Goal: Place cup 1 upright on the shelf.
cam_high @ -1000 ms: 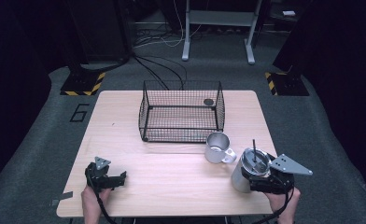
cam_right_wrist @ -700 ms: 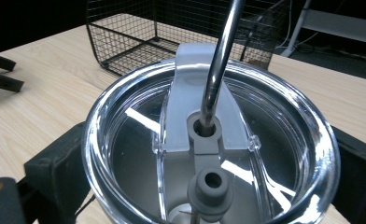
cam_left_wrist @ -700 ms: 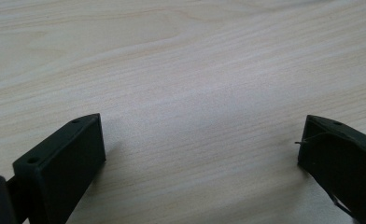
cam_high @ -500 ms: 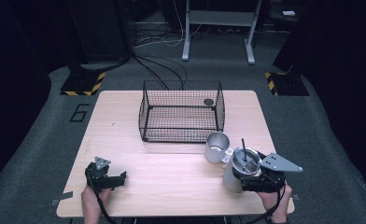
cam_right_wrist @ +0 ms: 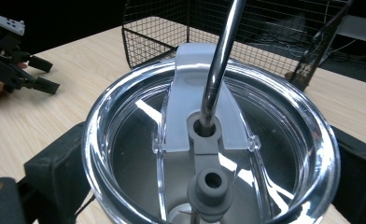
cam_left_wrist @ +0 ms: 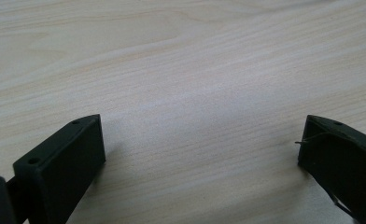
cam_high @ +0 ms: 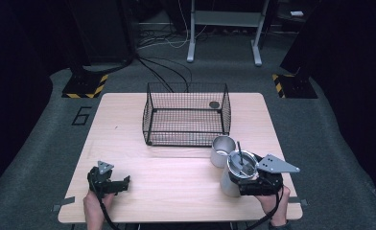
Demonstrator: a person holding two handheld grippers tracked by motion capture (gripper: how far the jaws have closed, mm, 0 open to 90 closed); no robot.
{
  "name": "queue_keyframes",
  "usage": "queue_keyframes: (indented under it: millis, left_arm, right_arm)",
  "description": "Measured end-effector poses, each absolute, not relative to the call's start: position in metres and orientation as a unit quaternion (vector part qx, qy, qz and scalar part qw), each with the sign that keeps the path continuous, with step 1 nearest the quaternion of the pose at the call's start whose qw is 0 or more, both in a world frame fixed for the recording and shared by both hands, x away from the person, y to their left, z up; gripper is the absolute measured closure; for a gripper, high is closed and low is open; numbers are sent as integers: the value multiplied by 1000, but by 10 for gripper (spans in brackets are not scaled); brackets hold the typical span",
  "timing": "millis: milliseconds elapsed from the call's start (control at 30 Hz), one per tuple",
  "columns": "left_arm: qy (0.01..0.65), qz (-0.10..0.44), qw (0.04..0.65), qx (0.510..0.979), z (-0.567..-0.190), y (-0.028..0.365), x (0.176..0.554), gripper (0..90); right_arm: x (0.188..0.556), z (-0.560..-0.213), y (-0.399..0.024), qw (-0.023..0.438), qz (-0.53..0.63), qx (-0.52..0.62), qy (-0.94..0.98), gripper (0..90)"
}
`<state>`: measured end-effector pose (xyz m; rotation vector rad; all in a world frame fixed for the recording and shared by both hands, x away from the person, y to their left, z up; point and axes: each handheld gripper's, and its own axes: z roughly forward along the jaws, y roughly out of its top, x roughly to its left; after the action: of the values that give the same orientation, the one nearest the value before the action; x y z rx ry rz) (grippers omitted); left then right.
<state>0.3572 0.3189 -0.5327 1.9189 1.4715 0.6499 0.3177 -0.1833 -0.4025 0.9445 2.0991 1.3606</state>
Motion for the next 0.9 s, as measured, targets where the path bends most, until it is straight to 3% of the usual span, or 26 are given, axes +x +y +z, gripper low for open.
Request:
queue_keyframes:
  millis: [900]
  left_arm:
    - [555,243,308,734,-532,320,357,6]
  right_arm:
    - [333,-393,-134,207,506,289,786,34]
